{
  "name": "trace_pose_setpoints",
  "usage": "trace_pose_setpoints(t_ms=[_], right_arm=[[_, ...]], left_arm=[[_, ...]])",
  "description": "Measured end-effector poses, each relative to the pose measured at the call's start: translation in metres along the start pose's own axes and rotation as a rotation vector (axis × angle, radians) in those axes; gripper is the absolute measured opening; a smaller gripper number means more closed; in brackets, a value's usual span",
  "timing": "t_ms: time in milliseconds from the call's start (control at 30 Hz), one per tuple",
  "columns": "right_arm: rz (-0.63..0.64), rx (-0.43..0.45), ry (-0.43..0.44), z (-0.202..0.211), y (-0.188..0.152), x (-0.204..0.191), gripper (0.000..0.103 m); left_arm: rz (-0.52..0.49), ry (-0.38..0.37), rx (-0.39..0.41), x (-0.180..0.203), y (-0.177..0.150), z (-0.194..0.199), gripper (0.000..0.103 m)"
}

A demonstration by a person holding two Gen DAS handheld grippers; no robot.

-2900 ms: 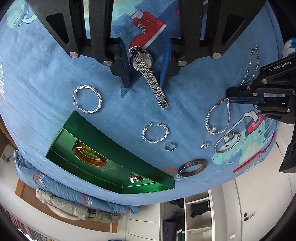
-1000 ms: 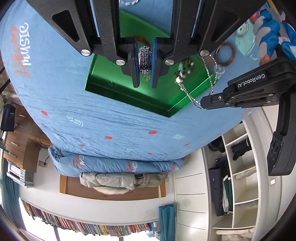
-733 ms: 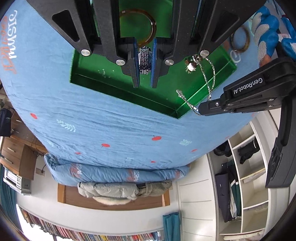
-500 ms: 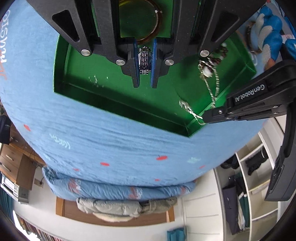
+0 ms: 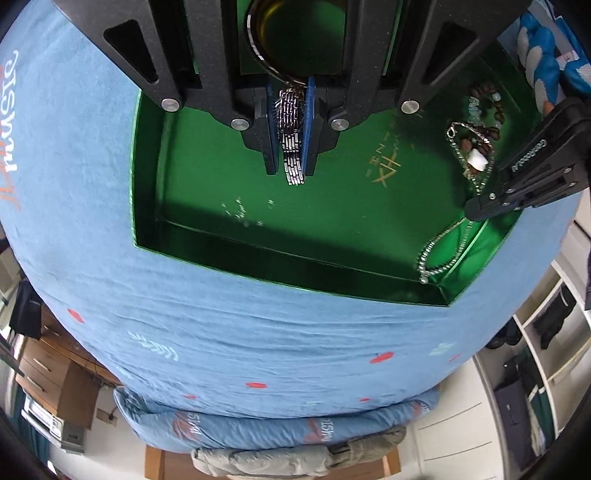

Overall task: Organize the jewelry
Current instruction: 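Carry the necklace and watch into the green tray and open both tools, then lift both open tools away from the green tray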

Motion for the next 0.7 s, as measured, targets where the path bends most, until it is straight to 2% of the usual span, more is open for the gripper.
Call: trace_pose_setpoints(t_ms=[67, 100, 133, 333, 400, 500, 600, 700], right_arm=[[-0.017, -0.007, -0.003, 0.000, -0.002, 0.003, 0.025], [-0.029, -0.004, -0.006, 0.001, -0.002, 0.005, 0.036], [-0.038, 0.004, -0.005, 0.004, -0.002, 0.007, 0.042], [-0.063, 0.059, -0.002, 0.034, -0.001, 0.014, 0.051], [-0.060, 0.086, -0.002, 0.049, -0.001, 0.013, 0.056], [-0.046, 0.129, -0.002, 0.074, -0.002, 0.009, 0.057], [-0.047, 0.171, 0.004, 0.100, -0.005, 0.005, 0.064], [-0.051, 0.208, 0.018, 0.127, -0.011, 0.000, 0.064]], left_arm=[[-0.002, 0.000, 0.000, -0.001, 0.000, 0.001, 0.011], [-0.002, -0.001, 0.002, -0.001, 0.000, 0.002, 0.014], [-0.002, -0.003, 0.008, -0.002, 0.000, 0.004, 0.021], [-0.007, -0.019, 0.050, 0.002, 0.008, 0.030, 0.034], [-0.017, -0.025, 0.074, 0.005, 0.011, 0.045, 0.035], [-0.022, -0.037, 0.103, 0.010, 0.014, 0.068, 0.037], [-0.019, -0.045, 0.129, 0.011, 0.016, 0.092, 0.039], [-0.016, -0.049, 0.153, 0.012, 0.015, 0.117, 0.041]])
Point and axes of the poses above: each gripper's, at about its wrist camera, not at the fingertips, and z roughly against the way its jaws point, x to its right, y to its top, the point moved 6 cm from there along -z, roughly the way its jaws point, and after that the axes turned 6 degrees about -z, right-handed, at the moved point
